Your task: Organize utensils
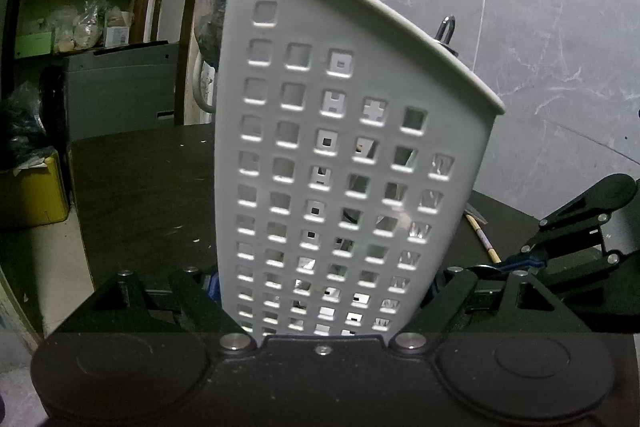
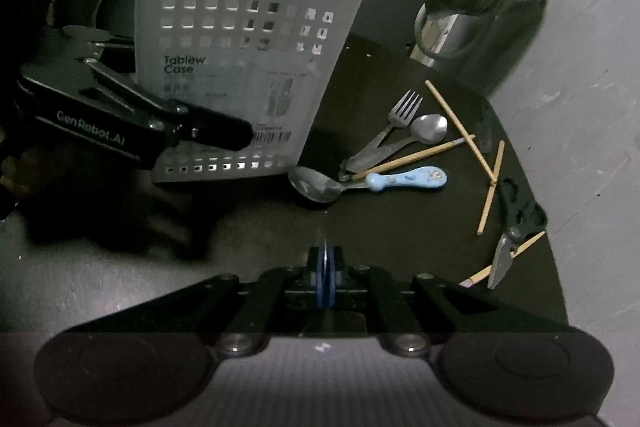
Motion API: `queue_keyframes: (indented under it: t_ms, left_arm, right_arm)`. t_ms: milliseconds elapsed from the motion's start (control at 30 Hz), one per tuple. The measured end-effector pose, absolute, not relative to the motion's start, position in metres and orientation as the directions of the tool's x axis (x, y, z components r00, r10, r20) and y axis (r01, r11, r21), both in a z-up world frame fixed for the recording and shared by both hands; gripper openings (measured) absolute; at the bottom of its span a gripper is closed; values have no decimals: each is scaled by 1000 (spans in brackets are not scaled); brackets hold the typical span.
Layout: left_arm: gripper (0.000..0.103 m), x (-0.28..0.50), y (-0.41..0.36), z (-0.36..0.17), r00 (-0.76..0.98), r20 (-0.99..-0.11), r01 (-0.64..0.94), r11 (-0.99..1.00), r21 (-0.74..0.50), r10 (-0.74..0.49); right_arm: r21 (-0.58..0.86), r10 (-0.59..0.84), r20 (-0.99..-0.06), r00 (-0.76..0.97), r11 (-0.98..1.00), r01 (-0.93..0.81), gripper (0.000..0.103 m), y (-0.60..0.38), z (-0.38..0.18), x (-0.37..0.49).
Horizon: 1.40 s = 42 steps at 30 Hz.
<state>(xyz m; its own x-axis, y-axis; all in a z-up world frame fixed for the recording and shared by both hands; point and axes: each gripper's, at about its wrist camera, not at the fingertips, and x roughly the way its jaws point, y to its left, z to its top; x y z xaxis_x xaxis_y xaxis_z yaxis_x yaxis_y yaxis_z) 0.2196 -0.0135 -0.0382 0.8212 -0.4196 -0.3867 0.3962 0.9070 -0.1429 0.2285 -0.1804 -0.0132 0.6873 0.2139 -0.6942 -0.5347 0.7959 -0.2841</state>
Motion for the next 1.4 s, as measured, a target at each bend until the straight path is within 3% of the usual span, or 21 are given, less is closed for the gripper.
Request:
queue_keyframes:
  t_ms: [133,400,600,833,1133,1267,1400]
  left_arm:
    - [84,219,-13,-38,821,-385,397,906,-144,-421]
    - [84,219,-12,-39,821,-385,398,906,-145,-422]
    - [84,218,-12,-39,821,-385,398,906,-143,-421]
    - [84,218,-13,-39,823,-388,393,909,-138,-415]
    - [84,218,-14,-38,825,-389,386,912,-141,-410]
    - [84,218,-14,-38,827,-389,383,913,-140,-406]
    - [84,217,-13,-38,827,-388,383,913,-144,-408]
  right_arm:
    - [-248,241,-669,703,819,-517,3,-189,-7,230]
    - [-147,345,-510,788,867,-476,3,-213,28,219]
    - [-92,402,-303,864,890,-446,3,-227,64,202]
    - [-131,422,-78,903,894,-429,3,-224,107,188]
    - [-122,495,243,834,869,-480,3,-195,133,181]
    - [-115,512,283,811,858,-501,3,-177,136,197]
    - [-100,517,261,815,855,-509,3,-165,126,215]
